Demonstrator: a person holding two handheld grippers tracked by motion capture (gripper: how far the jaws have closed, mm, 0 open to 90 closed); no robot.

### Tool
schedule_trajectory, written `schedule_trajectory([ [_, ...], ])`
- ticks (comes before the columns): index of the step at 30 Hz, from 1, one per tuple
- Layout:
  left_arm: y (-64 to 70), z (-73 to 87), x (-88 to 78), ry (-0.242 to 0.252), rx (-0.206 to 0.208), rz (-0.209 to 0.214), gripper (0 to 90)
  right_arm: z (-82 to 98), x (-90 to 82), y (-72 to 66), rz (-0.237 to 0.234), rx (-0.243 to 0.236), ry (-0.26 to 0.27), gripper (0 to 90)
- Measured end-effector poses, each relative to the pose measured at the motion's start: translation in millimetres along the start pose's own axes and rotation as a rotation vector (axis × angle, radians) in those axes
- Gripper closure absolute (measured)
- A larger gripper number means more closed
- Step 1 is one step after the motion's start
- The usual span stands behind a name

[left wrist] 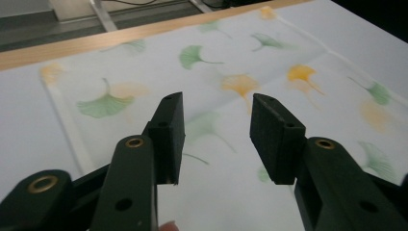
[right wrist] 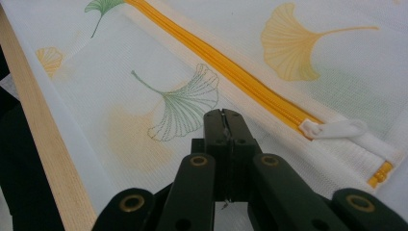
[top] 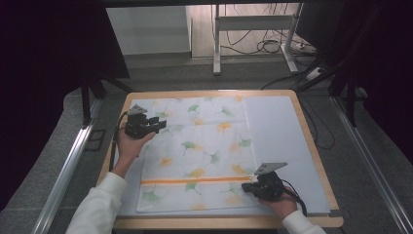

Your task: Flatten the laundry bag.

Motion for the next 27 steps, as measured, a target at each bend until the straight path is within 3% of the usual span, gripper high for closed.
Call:
schedule_trajectory([
  [3, 16.6, 0.1, -3.8, 0.003, 0.028, 0.036, 57.8, 0.0, 0.0, -0.2, 0.002, -0.001, 0.001, 89.3],
  [12, 63.2, 10.0, -6.8, -0.057, 0.143, 0.102, 53.3, 0.1, -0.4, -1.1, 0.018, -0.022, 0.002, 89.3],
  [16, 75.9, 15.8, -7.8, -0.068, 0.154, 0.108, 47.5, -0.1, -0.6, -1.1, 0.023, -0.029, 0.003, 89.2],
  [22, 88.1, 20.6, -17.0, -0.048, 0.103, 0.122, 43.0, -1.1, -5.6, -3.2, 0.031, -0.056, 0.015, 89.3],
  [27, 104.9, 26.3, -20.8, -0.054, 0.110, 0.129, 42.0, -4.7, -14.4, 0.6, 0.036, -0.049, 0.045, 89.2],
])
Point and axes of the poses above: each handheld gripper's, and its own axes: x roughly forward along the jaws, z roughly out of its underside, y roughly to its right, the point moved 9 cm from there along x, roughly forward along the jaws, and after that the axes turned 15 degrees about x, right-handed, at the moved point
